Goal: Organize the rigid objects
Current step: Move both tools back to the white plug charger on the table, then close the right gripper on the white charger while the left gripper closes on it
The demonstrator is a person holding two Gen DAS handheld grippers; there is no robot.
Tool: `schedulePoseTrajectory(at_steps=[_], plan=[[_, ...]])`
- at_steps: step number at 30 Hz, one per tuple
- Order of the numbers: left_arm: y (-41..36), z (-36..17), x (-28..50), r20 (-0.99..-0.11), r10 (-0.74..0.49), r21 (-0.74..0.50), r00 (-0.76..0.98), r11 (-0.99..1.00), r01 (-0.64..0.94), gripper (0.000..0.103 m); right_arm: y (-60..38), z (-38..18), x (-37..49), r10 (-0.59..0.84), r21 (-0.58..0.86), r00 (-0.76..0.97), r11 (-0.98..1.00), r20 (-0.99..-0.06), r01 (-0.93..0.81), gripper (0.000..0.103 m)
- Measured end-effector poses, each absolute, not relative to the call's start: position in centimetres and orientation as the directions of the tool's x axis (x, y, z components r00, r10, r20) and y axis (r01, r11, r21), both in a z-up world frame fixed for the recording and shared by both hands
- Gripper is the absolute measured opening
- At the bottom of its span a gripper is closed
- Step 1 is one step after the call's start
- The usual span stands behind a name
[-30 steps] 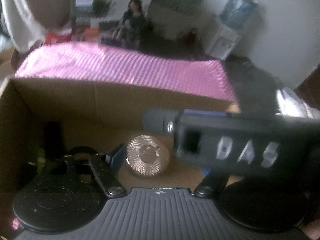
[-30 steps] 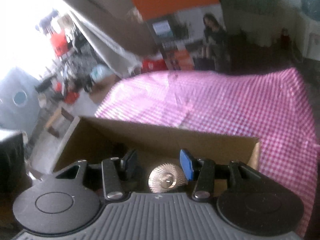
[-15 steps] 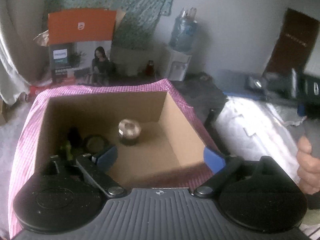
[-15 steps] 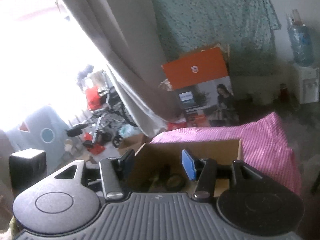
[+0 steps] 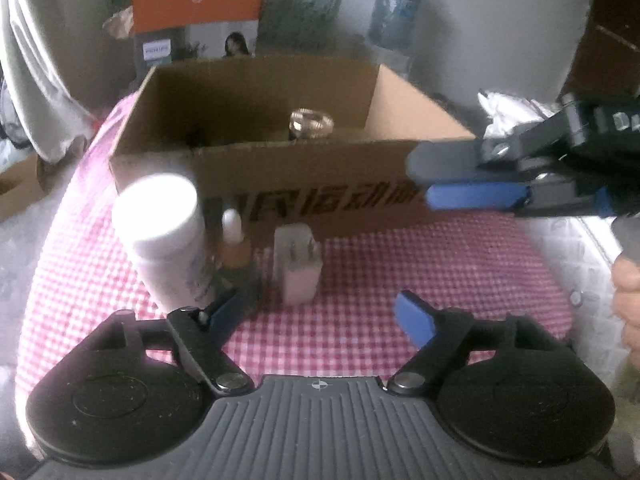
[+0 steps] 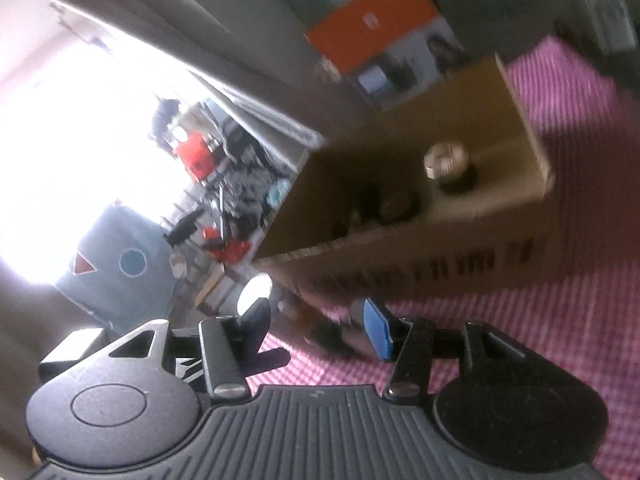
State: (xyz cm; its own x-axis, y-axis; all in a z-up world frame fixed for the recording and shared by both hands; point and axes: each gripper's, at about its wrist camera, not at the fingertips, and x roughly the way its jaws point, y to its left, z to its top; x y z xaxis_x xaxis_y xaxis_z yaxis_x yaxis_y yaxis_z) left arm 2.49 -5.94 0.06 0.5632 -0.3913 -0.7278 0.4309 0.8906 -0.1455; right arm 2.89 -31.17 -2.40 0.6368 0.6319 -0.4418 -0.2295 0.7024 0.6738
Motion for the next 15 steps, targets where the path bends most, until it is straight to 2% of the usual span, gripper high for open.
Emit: schedulePoseTrajectory(at_steps=[10,15], plan=[[-7.2,-2.0,2.2,-0.715,-0.337,-0.035,0.612,0.892,0.451,0.060,-29.3,-6.4,6.7,0.634,0.712,0.574,0.691,-0.518,-0.121,0.054],[-7.3,-2.7,2.8,-0.718,-0.326,-0.027,0.615,0.896,0.443,0.053,-28.8,-7.9,8.1,0.639,0.728,0.549,0.681,-0.538,-0.079,0.047]])
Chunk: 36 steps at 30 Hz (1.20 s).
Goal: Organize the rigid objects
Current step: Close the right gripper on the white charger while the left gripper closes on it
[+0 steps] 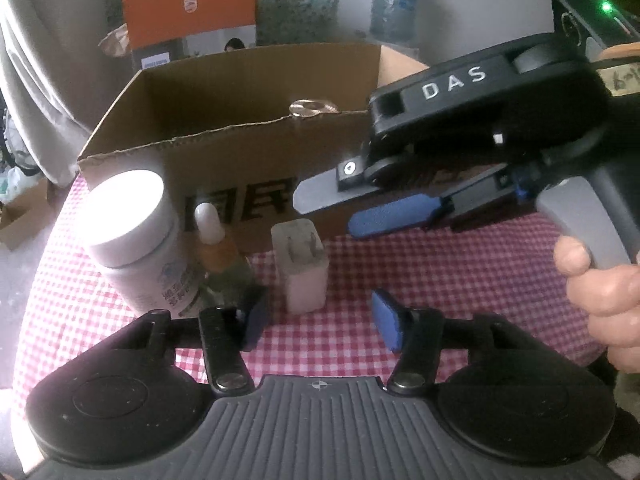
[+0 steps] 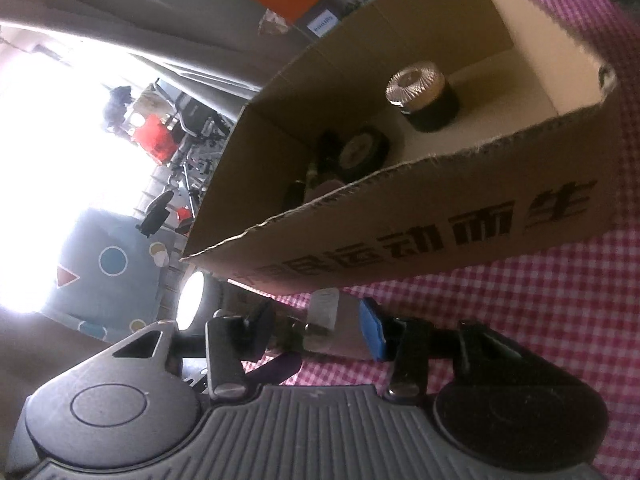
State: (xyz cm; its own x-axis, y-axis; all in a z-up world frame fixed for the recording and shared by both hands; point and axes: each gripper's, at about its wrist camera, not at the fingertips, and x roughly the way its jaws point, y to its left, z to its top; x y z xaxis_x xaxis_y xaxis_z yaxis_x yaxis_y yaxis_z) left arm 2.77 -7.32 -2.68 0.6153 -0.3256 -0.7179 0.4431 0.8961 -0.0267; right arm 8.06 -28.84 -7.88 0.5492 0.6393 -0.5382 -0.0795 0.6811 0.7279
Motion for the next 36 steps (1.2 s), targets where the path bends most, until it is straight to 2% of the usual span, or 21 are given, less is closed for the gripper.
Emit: schedulePoseTrajectory(at_steps=[4,14,21,36], plan=[[-7.3,-3.1,3.6,-0.723,-0.334,-0.050,0.605,0.898,0.436,0.047,-28.6,-8.3,8.8,0.637,0.727,0.547,0.683,-0.543,-0.072,0.045],[-7.6,-4.0,4.9,-0.734,-0.333,-0.053,0.592,0.897,0.439,0.039,-27.9,-9.0,9.6,0.637,0.719,0.524,0.692,-0.565,-0.066,0.036],[-7.4,-4.1,5.5,-0.739,-0.344,-0.079,0.579,0.898,0.432,0.032,-27.4,-9.0,9.4,0.623,0.702,0.523,0.710,-0.581,-0.065,0.034],[-8.9,-4.1,3.5,-0.730,-0.456,-0.138,0.509,0.827,0.545,0.032,-31.1,-9.6,5.2,0.606,0.736,0.543,0.676,-0.581,0.033,0.034]])
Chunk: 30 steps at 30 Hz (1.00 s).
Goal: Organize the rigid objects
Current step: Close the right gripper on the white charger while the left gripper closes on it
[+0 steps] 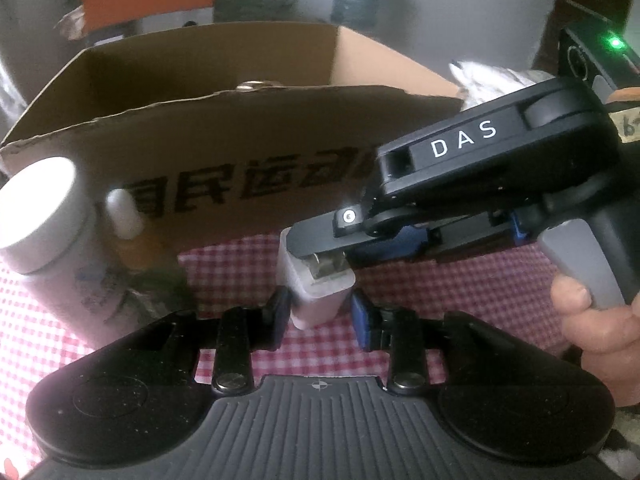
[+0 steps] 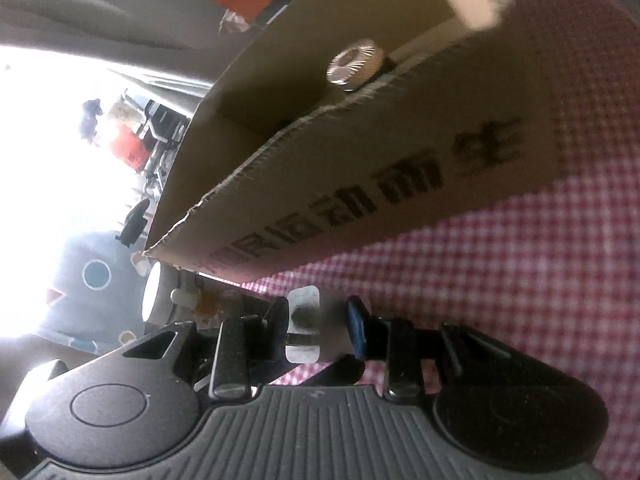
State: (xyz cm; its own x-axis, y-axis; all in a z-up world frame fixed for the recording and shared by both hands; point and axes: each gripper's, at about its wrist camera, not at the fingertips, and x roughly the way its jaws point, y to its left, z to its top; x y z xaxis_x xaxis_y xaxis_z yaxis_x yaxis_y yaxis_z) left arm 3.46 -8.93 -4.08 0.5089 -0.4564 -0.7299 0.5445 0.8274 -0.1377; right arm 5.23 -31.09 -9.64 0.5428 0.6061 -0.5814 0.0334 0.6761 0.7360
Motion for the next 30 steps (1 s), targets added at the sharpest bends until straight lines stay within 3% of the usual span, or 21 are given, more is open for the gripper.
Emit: schedulePoseTrajectory(at_steps=[8,30], plan=[[-9.5,-4.3,2.1,-0.731,-0.489,-0.142,0.477,0.792,0.594,0.032,-32.5,-10.2,3.3,0.602,0.758,0.555,0.647,-0.575,0.083,0.034],[-12.3,-5.2,3.5,-0.745,-0.413,-0.051,0.524,0.819,0.572,0.035,-31.6,-11.3,5.8,0.620,0.775,0.540,0.624,-0.568,0.099,0.041]])
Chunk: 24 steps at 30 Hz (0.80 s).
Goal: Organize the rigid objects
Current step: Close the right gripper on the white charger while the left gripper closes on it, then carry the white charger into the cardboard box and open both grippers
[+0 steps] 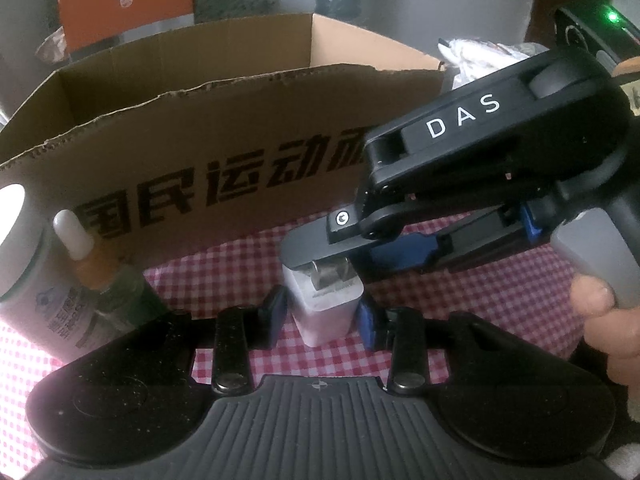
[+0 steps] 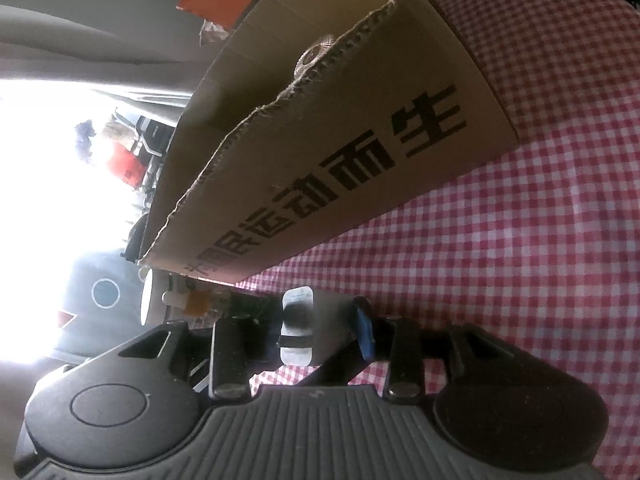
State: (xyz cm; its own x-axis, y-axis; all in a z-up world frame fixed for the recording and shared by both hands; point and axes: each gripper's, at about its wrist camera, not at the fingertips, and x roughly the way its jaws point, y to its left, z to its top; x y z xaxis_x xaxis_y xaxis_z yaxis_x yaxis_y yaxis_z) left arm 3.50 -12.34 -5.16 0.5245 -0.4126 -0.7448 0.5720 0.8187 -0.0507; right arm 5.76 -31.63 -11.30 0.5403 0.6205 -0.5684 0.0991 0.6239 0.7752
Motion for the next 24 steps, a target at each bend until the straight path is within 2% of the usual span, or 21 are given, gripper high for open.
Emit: schedulePoseTrajectory(at_steps=[11,24], plan=[[-11.4,-3.6,3.1,-0.725,-0.426,-0.060,0.541,0.822,0.566,0.035,-31.3,-10.1,4.7,0.612,0.771,0.562,0.632,-0.557,0.076,0.041],[-12.0,6.0,3.8,-0.565,-0.450,-0.011,0.691,0.842,0.539,0.035,-31.5,1.5,5.0,0.580,0.693,0.680,0.706,-0.449,-0.145,0.042]])
